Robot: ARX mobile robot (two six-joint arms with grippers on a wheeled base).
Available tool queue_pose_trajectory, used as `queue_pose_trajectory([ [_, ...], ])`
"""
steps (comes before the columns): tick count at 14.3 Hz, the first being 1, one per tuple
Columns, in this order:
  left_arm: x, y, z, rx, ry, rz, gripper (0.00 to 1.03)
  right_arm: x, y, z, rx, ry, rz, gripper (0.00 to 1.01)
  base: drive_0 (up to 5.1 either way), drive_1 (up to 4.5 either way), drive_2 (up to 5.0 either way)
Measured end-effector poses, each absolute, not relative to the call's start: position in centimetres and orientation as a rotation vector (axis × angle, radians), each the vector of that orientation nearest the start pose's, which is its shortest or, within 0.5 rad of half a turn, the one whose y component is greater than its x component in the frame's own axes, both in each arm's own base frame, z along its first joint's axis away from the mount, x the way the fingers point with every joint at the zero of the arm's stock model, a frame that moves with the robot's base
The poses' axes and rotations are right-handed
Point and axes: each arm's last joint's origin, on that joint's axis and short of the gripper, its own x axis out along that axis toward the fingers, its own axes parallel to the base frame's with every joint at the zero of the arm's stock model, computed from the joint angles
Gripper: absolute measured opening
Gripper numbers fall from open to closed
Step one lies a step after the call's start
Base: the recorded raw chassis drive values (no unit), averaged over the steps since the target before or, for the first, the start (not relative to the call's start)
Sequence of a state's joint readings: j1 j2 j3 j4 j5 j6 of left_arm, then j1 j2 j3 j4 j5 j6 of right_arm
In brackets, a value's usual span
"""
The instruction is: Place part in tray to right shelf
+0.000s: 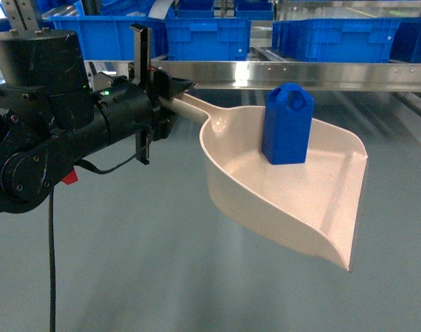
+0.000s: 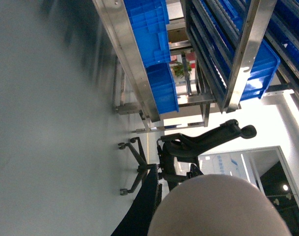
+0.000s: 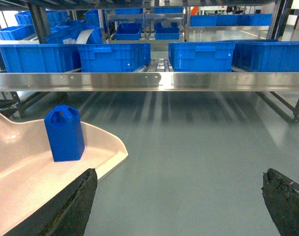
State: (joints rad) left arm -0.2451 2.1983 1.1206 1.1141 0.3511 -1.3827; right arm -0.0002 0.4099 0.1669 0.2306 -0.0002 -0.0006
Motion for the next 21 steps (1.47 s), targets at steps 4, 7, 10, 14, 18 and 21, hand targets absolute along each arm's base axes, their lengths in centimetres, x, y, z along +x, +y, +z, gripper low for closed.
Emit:
queue_pose_trajectory([
  [4, 42.31, -11.61, 13.36, -1.336, 0.378, -0.525, 0.12, 12.68, 0.00, 20.71, -0.001, 0.010, 0.000, 0.98, 0.0, 0.00, 0.0],
  [7, 42.34, -11.48, 13.36, -1.338, 0.374, -0.523, 0.12, 12.66, 0.00, 20.72, -0.001, 0.009, 0.000, 0.98, 1.1, 0.51, -1.6],
  [10, 42.32, -11.53, 13.38, -1.337, 0.374, -0.526, 0.12, 12.67, 0.00, 20.73, -0.001, 0.009, 0.000, 0.98, 3.0, 1.91, -4.9],
  [14, 42.32, -11.53, 13.32, -1.337, 0.379, -0.521, 0.12, 12.68, 0.00, 20.71, -0.001, 0.010, 0.000, 0.98, 2.6, 2.34, -5.1],
  [18, 42.28, -11.69, 13.36, -1.337, 0.379, -0.528, 0.12, 12.68, 0.00, 20.72, -0.001, 0.009, 0.000, 0.98, 1.9, 2.82, -4.7],
  [21, 42.25, -11.80, 13.36, -1.336, 0.381, -0.530, 0.12, 12.64, 0.00, 20.76, -0.001, 0.006, 0.000, 0.98, 0.3, 4.23, -3.7],
])
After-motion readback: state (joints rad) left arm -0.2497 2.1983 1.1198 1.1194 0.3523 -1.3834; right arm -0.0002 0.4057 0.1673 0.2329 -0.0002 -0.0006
